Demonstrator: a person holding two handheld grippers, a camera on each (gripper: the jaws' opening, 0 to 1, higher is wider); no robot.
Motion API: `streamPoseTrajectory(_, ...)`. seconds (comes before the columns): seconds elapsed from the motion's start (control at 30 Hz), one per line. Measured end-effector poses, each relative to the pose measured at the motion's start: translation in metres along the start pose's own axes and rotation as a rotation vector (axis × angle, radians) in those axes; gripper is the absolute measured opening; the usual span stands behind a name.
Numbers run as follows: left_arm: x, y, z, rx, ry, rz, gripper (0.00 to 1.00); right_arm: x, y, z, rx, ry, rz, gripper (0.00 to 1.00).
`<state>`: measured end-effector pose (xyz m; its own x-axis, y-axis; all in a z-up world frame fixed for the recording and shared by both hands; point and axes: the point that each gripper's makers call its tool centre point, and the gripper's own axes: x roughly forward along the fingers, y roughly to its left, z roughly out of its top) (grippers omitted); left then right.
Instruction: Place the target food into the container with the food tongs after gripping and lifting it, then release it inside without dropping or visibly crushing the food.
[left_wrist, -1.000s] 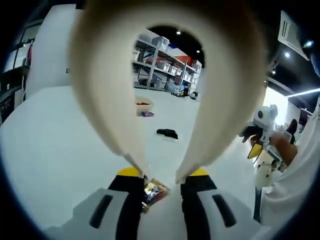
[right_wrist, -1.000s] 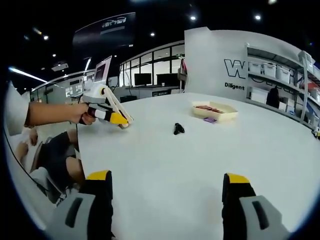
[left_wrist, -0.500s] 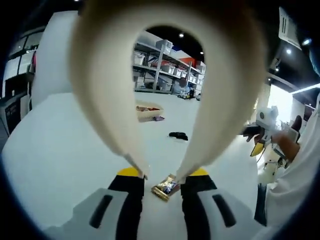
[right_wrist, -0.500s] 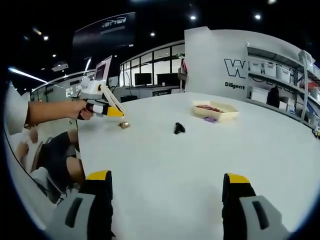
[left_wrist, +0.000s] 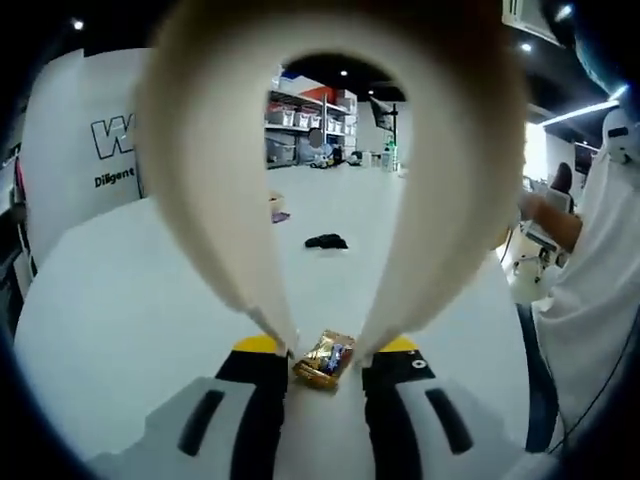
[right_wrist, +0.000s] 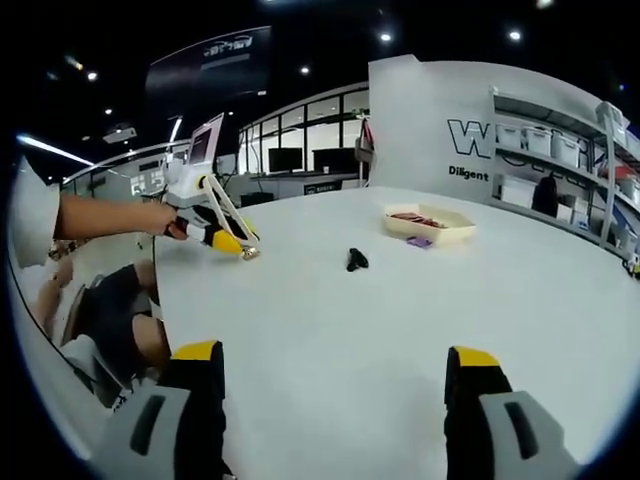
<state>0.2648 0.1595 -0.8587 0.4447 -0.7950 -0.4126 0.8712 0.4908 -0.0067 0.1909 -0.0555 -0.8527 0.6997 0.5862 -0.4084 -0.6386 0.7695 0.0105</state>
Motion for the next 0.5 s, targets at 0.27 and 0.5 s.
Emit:
streamPoseTrajectory(0.27, -0.0013, -0.0049, 0.0012, -0.022, 0.003, -0.002, 0.25, -0.0019, -0.0026, -0.0018, 0.016, -0.005, -0.008, 0.90)
streamPoseTrajectory(0.5, -0.0026, -0.0079, -0.0010, -0.064, -0.009, 0.000, 0.21, 0.0020, 0.0030, -0.0014, 0.018, -0.008, 0.004, 0.90)
